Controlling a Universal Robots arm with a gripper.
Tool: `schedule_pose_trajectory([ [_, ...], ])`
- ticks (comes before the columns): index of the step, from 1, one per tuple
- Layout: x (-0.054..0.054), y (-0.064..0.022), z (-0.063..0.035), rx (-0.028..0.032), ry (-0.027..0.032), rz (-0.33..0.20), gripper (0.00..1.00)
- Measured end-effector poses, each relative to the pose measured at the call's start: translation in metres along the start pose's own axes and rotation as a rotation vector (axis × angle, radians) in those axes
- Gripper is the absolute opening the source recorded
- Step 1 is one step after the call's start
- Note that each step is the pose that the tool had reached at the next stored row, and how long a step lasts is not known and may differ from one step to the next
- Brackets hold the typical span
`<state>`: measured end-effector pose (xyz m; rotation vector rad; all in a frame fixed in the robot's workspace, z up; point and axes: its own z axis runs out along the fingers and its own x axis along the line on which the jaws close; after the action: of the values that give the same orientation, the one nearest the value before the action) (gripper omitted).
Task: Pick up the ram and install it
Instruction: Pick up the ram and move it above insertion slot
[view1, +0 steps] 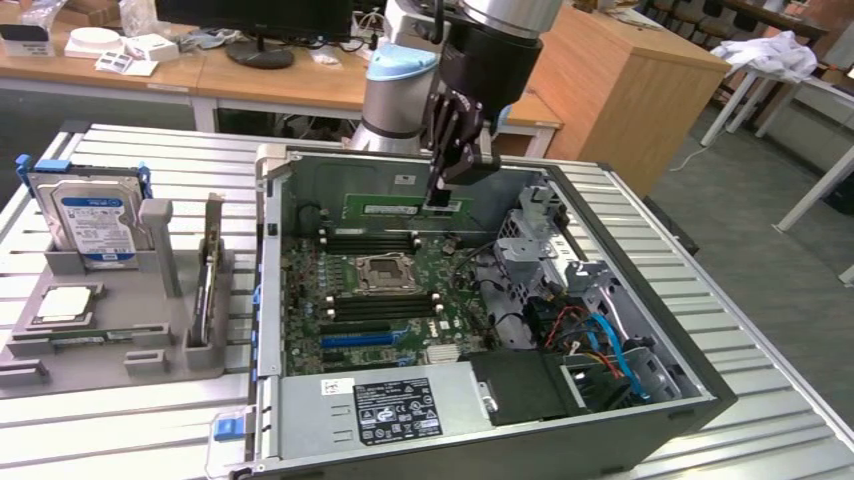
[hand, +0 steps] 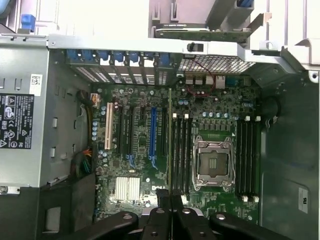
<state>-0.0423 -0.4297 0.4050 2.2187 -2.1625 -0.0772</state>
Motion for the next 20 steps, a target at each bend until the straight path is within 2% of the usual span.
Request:
schedule_pose_trajectory([
  [12,-0.018,-0.0005,0.0005,0.0000,-0.0003,0.006,0.12],
  [20,-0.019,-0.0006,0.0021,0.0002,-0.0005,0.006,0.12],
])
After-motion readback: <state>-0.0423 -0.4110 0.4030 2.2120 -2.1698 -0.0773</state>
